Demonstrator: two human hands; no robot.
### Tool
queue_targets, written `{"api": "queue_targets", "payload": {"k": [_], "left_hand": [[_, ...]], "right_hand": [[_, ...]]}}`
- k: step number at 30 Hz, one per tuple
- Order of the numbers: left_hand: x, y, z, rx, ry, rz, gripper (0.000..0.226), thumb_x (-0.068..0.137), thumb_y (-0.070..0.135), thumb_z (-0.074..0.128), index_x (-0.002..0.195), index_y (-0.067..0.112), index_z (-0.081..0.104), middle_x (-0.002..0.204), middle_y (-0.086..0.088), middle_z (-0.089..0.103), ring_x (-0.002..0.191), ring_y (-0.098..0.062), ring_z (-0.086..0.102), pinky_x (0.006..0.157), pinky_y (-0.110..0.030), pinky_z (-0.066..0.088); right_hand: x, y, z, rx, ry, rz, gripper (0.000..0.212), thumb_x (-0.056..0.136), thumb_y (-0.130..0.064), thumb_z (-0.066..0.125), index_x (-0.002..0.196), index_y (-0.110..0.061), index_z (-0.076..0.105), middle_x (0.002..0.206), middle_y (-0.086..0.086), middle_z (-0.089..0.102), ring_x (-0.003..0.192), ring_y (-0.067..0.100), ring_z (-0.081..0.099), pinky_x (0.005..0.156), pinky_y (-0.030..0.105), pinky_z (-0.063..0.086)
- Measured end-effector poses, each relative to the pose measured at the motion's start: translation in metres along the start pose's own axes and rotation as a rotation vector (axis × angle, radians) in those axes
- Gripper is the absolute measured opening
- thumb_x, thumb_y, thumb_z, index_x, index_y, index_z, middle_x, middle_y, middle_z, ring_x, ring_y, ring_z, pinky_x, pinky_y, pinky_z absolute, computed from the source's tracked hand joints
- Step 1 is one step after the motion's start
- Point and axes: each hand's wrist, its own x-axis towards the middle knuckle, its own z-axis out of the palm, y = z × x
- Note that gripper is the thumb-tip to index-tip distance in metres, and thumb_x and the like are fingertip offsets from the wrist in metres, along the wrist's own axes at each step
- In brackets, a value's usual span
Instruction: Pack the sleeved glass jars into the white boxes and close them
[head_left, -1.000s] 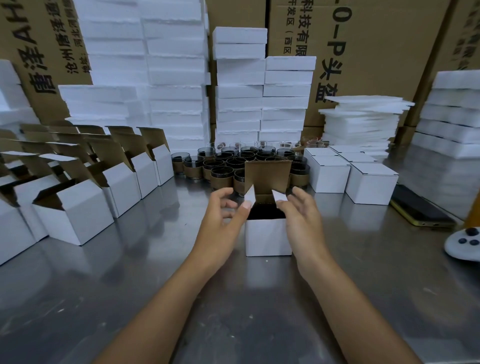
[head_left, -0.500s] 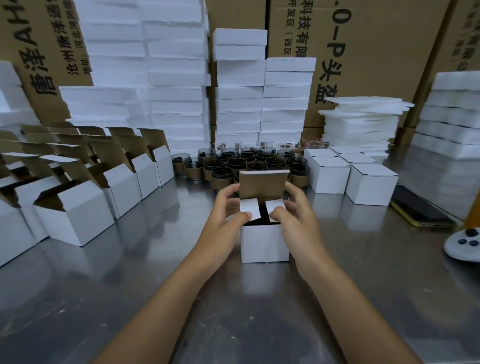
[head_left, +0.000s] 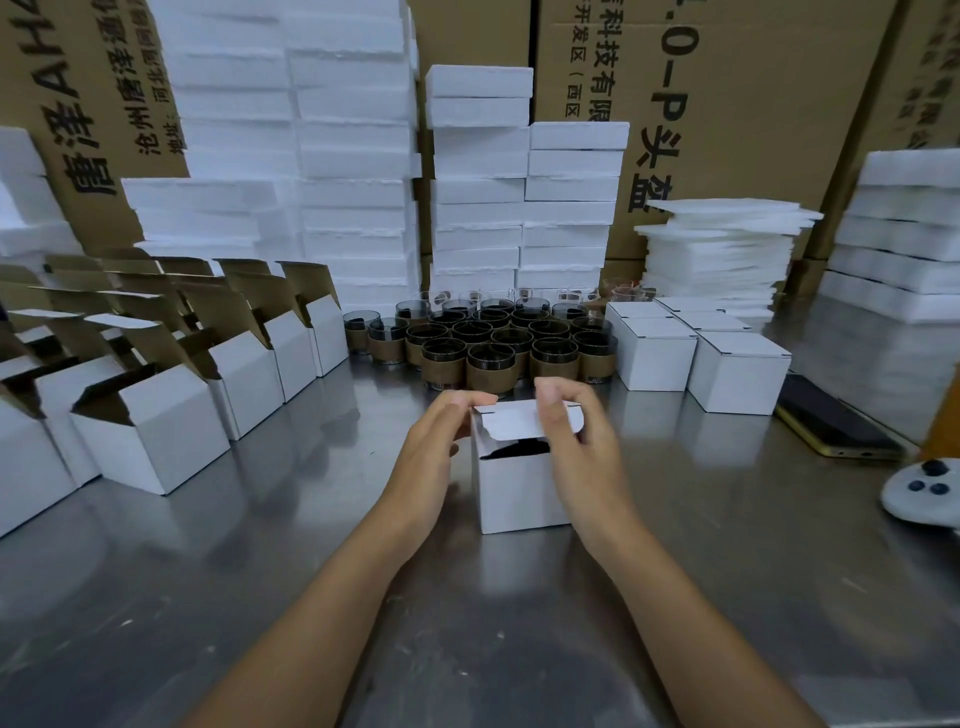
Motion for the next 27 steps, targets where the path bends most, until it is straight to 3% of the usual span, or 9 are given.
{"api": "queue_targets", "payload": {"k": [3, 6, 9, 11, 14, 17, 22, 24, 27], "left_hand": [[-0.001, -0.001, 0.001, -0.014, -0.018, -0.008, 0.042, 0.081, 0.055, 0.035, 0.096, 0.026, 0.063, 0.103, 0.006, 0.067, 0.106, -0.014, 0.058, 0.102, -0.036, 0.039], [-0.001, -0.003, -0.001, -0.004, -0.026, -0.006, 0.033, 0.079, 0.05, 0.043, 0.094, 0.029, 0.063, 0.097, 0.014, 0.066, 0.102, -0.01, 0.058, 0.099, -0.036, 0.039], [0.0, -0.003, -0.003, -0.054, -0.006, -0.042, 0.025, 0.076, 0.041, 0.047, 0.09, 0.03, 0.065, 0.101, 0.007, 0.065, 0.1, -0.013, 0.057, 0.096, -0.036, 0.04], [0.0, -0.002, -0.003, -0.084, 0.004, -0.055, 0.021, 0.078, 0.032, 0.05, 0.093, 0.031, 0.065, 0.106, 0.001, 0.064, 0.102, -0.015, 0.058, 0.095, -0.035, 0.041], [0.001, -0.004, -0.005, -0.141, 0.024, -0.075, 0.026, 0.09, 0.012, 0.05, 0.102, 0.03, 0.062, 0.105, 0.001, 0.064, 0.098, -0.012, 0.061, 0.092, -0.03, 0.045], [0.0, -0.004, -0.006, -0.108, 0.017, -0.051, 0.03, 0.092, 0.007, 0.049, 0.11, 0.03, 0.058, 0.101, 0.007, 0.064, 0.092, -0.005, 0.062, 0.087, -0.021, 0.048], [-0.002, -0.003, -0.004, -0.036, -0.013, -0.011, 0.034, 0.092, 0.008, 0.052, 0.122, 0.026, 0.048, 0.116, 0.001, 0.058, 0.107, -0.008, 0.056, 0.083, -0.011, 0.047], [-0.002, -0.003, -0.002, -0.03, -0.01, -0.007, 0.036, 0.093, 0.007, 0.051, 0.125, 0.022, 0.046, 0.117, 0.001, 0.057, 0.107, -0.006, 0.055, 0.077, -0.005, 0.045], [-0.002, -0.003, -0.002, -0.026, 0.004, -0.011, 0.035, 0.093, 0.008, 0.051, 0.125, 0.021, 0.046, 0.12, 0.001, 0.056, 0.108, -0.005, 0.054, 0.079, -0.007, 0.045]], "right_hand": [[0.0, 0.002, 0.001, -0.036, -0.018, -0.023, 0.05, 0.062, -0.064, 0.055, 0.098, -0.029, 0.056, 0.094, -0.012, 0.061, 0.074, -0.01, 0.057, 0.061, 0.006, 0.041], [0.0, 0.004, -0.001, -0.054, -0.016, -0.031, 0.046, 0.064, -0.059, 0.058, 0.099, -0.031, 0.054, 0.096, -0.009, 0.061, 0.078, -0.006, 0.058, 0.065, 0.011, 0.045], [-0.002, 0.006, -0.001, -0.093, -0.056, -0.032, 0.036, 0.073, -0.047, 0.064, 0.102, -0.029, 0.054, 0.108, -0.002, 0.059, 0.091, 0.007, 0.059, 0.077, 0.023, 0.049], [-0.001, 0.009, -0.002, -0.129, -0.079, -0.05, 0.021, 0.082, -0.031, 0.067, 0.101, -0.028, 0.056, 0.115, -0.005, 0.055, 0.099, -0.002, 0.055, 0.083, 0.013, 0.043], [0.0, 0.009, -0.003, -0.161, -0.097, -0.034, 0.011, 0.086, -0.023, 0.065, 0.094, -0.029, 0.061, 0.123, -0.015, 0.049, 0.105, -0.019, 0.044, 0.08, -0.003, 0.031], [-0.001, 0.008, -0.002, -0.156, -0.074, -0.04, 0.017, 0.087, -0.018, 0.062, 0.095, -0.033, 0.058, 0.124, -0.017, 0.047, 0.113, -0.012, 0.044, 0.083, -0.004, 0.029], [-0.002, 0.009, -0.001, -0.193, -0.034, -0.107, 0.028, 0.09, -0.008, 0.058, 0.098, -0.035, 0.055, 0.129, -0.011, 0.043, 0.126, 0.0, 0.037, 0.091, -0.004, 0.023], [-0.003, 0.009, 0.001, -0.211, -0.063, -0.094, 0.026, 0.092, -0.008, 0.053, 0.099, -0.033, 0.056, 0.129, -0.013, 0.041, 0.129, 0.002, 0.035, 0.094, -0.001, 0.024], [-0.006, 0.013, -0.001, -0.416, -0.031, -0.181, 0.02, 0.095, -0.021, 0.05, 0.109, -0.028, 0.063, 0.138, -0.014, 0.04, 0.131, 0.002, 0.032, 0.106, 0.019, 0.024]]}}
